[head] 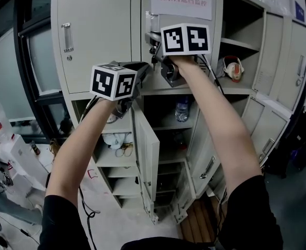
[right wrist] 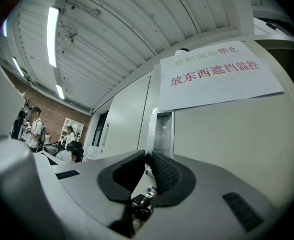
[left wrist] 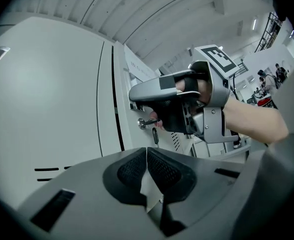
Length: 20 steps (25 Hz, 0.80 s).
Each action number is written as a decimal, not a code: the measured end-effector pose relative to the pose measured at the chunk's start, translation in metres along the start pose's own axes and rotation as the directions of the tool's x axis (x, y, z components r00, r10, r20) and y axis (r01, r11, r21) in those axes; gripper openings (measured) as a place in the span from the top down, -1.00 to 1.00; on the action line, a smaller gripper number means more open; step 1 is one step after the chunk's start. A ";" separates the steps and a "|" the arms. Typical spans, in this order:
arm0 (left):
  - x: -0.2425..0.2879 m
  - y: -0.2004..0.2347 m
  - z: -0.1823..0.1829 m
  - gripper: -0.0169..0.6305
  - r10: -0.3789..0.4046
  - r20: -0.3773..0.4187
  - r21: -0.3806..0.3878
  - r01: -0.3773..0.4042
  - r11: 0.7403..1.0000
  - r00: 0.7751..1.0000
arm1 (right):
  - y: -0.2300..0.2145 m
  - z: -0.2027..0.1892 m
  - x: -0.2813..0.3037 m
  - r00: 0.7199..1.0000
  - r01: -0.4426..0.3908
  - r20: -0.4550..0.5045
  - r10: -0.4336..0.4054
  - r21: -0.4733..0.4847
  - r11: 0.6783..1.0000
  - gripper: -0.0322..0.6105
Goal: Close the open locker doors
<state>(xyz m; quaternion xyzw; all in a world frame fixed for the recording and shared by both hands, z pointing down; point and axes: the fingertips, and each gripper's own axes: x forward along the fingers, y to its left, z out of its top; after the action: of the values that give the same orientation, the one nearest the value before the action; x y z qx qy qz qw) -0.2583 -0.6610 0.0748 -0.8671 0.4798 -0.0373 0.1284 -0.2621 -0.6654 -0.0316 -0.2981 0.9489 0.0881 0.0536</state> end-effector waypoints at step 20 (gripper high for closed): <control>0.018 0.021 0.000 0.88 -0.004 0.022 -0.031 0.004 1.000 1.000 | -0.015 -0.003 0.018 0.998 0.056 -0.001 -0.056 0.006 0.998 0.73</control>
<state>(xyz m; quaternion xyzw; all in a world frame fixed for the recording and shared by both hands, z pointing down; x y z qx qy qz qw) -0.2655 -0.6862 0.0680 -0.8704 0.4770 -0.0204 0.1202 -0.2686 -0.6885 -0.0334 -0.3243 0.9405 0.0837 0.0567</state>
